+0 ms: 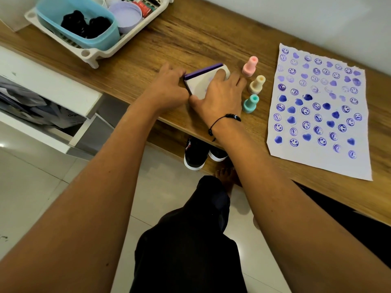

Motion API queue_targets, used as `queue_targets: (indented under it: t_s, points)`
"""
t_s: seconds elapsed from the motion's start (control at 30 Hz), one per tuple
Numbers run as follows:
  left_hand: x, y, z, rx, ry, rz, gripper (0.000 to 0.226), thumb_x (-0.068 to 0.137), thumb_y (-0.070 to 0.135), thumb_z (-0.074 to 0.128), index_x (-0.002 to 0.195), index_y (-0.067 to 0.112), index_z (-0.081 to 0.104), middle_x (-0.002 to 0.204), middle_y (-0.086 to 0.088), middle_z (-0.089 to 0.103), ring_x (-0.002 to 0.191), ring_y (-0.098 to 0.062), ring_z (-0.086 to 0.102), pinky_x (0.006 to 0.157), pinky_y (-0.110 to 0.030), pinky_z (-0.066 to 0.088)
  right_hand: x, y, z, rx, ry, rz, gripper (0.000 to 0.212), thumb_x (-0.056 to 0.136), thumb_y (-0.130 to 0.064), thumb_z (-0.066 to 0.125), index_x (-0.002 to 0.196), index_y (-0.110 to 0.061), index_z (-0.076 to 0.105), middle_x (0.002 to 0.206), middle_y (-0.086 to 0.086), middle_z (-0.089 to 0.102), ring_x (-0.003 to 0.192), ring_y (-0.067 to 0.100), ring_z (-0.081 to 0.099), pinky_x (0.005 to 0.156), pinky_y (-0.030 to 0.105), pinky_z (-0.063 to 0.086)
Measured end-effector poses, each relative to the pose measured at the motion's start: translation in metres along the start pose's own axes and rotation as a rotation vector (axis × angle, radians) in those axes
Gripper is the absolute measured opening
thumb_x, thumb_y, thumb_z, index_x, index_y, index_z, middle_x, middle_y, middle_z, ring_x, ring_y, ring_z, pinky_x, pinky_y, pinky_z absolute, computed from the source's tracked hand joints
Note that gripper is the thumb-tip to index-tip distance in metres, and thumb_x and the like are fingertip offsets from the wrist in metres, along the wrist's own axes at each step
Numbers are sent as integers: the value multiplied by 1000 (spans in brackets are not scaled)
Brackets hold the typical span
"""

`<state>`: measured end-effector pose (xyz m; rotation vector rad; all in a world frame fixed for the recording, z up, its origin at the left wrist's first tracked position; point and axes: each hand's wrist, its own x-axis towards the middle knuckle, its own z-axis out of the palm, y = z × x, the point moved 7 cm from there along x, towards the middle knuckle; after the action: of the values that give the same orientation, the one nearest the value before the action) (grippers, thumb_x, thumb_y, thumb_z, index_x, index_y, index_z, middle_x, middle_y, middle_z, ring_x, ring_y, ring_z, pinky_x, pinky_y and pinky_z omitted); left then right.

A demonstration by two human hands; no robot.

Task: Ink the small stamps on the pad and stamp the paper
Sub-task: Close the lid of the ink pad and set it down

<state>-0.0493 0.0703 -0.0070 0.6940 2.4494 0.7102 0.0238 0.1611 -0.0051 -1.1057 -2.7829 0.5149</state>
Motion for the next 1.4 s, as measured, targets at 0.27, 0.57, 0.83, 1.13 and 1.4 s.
queue_targets:
  t_s: [0.27, 0.57, 0.83, 1.13, 1.4]
  points:
    - [-1, 1, 1, -7, 1, 4, 63, 82, 2, 48, 142, 13, 31, 147, -8, 26, 135, -26, 30, 105, -33, 33, 1, 1, 0, 28, 5, 10, 83, 73, -51, 67, 133, -5, 32, 139, 18, 33, 129, 32, 31, 98, 35, 40]
    - [-1, 3, 1, -1, 6, 18, 61, 82, 2, 48, 141, 10, 33, 145, -11, 26, 131, -27, 33, 99, -29, 33, 3, 0, -1, -9, -17, -35, 83, 73, -53, 66, 133, -6, 34, 138, 18, 36, 128, 31, 33, 98, 36, 41]
    - [0, 5, 3, 15, -1, 32, 62, 84, 7, 51, 142, 10, 31, 146, -11, 27, 132, -28, 32, 88, -23, 26, 11, -3, -2, -22, -83, -56, 86, 73, -52, 67, 134, -3, 31, 137, 21, 36, 130, 35, 29, 100, 36, 38]
    - [1, 3, 5, -18, -13, 13, 63, 83, 8, 53, 142, 12, 30, 146, -10, 25, 133, -28, 31, 92, -25, 27, 9, -2, -3, 2, -116, -30, 98, 69, -59, 67, 139, -6, 23, 140, 21, 33, 132, 35, 28, 103, 37, 37]
    - [-5, -6, -2, -243, 90, -142, 34, 85, 5, 46, 117, 13, 54, 128, -15, 52, 99, -20, 49, 77, -31, 45, 10, 4, -12, 85, -132, 42, 75, 81, -38, 62, 138, -5, 25, 138, 19, 42, 132, 34, 31, 99, 37, 39]
